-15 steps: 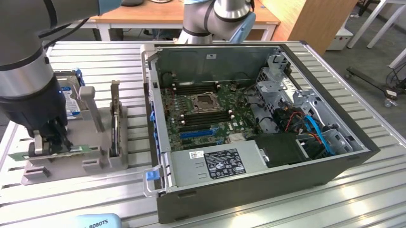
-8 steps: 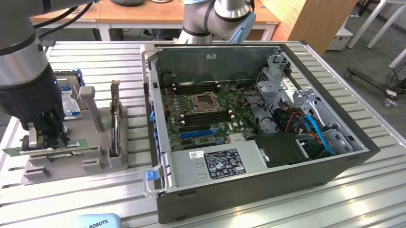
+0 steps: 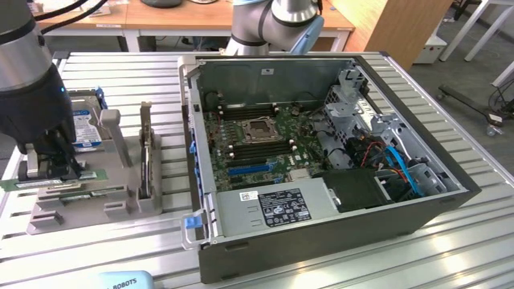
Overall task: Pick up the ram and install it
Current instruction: 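Pick up the ram and move it above insertion slot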
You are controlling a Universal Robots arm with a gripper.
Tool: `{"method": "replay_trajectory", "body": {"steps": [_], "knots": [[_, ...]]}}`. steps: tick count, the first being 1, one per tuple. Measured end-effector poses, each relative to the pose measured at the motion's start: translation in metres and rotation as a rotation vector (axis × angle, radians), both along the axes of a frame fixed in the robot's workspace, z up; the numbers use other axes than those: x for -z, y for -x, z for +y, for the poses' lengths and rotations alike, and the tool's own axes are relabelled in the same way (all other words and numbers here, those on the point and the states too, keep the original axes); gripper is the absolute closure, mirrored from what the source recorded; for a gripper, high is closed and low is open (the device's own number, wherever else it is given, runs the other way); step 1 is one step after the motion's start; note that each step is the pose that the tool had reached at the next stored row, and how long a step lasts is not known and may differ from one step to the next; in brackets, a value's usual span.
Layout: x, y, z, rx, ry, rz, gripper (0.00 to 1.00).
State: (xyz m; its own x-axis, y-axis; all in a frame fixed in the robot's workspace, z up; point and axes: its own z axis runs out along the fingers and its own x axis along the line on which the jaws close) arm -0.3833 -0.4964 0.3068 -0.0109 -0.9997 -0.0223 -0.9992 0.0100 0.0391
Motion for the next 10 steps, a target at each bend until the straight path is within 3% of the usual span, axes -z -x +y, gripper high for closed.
{"method": "replay_trajectory", "body": {"steps": [10], "knots": [[-0.022,0.0,0.0,0.0,-0.0001,-0.0001,0.88]]}}
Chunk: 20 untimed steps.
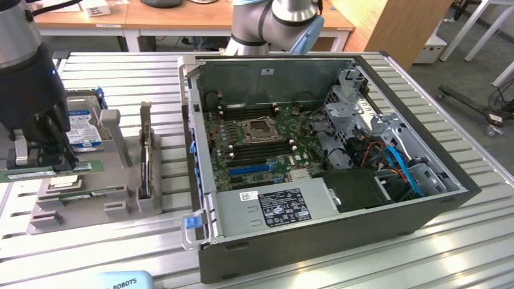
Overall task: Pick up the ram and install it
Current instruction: 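Pick up the ram and move it above insertion slot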
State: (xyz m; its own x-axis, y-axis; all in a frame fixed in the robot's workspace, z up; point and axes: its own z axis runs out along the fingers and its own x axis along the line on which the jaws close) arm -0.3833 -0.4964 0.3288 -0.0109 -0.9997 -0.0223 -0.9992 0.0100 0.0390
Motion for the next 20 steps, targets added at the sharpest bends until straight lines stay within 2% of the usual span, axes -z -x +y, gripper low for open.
{"method": "replay_trajectory", "body": {"steps": [20], "knots": [[-0.0442,0.0,0.0,0.0,0.0,0.0,0.88]]}}
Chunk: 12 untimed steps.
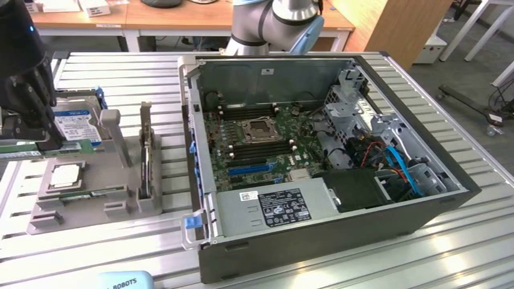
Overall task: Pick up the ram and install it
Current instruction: 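Pick up the ram and move it above insertion slot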
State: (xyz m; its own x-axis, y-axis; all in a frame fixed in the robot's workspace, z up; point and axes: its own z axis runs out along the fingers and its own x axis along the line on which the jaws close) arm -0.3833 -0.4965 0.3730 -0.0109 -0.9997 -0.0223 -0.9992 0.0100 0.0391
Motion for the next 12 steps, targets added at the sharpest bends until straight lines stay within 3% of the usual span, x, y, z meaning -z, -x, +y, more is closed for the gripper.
{"method": "replay_trajectory", "body": {"steps": [12], "knots": [[-0.0208,0.0,0.0,0.0,0.0,0.0,0.88]]}}
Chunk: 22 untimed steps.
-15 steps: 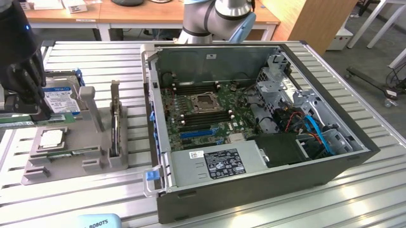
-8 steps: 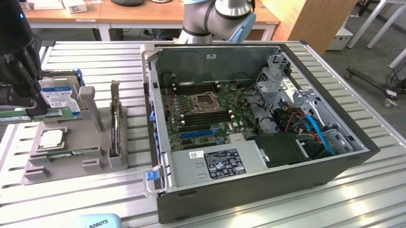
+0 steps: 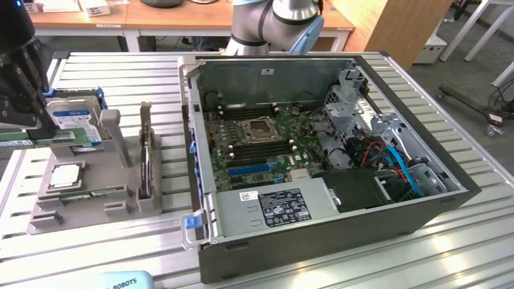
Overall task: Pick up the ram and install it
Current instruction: 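Pick up the ram and move it above insertion slot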
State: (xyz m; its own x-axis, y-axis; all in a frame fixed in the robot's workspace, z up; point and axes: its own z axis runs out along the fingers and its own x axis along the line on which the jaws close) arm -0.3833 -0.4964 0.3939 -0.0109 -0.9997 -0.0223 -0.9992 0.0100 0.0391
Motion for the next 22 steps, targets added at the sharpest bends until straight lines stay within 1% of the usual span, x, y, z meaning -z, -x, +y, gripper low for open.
{"method": "replay_trajectory", "body": {"steps": [4,13,22], "knots": [[-0.0047,0.0,0.0,0.0,-0.0001,-0.0001,0.88],[-0.0052,0.0,0.0,0.0,0.0001,0.0001,0.88],[-0.0051,-0.014,0.0,0.0,0.0,0.0,0.88]]}}
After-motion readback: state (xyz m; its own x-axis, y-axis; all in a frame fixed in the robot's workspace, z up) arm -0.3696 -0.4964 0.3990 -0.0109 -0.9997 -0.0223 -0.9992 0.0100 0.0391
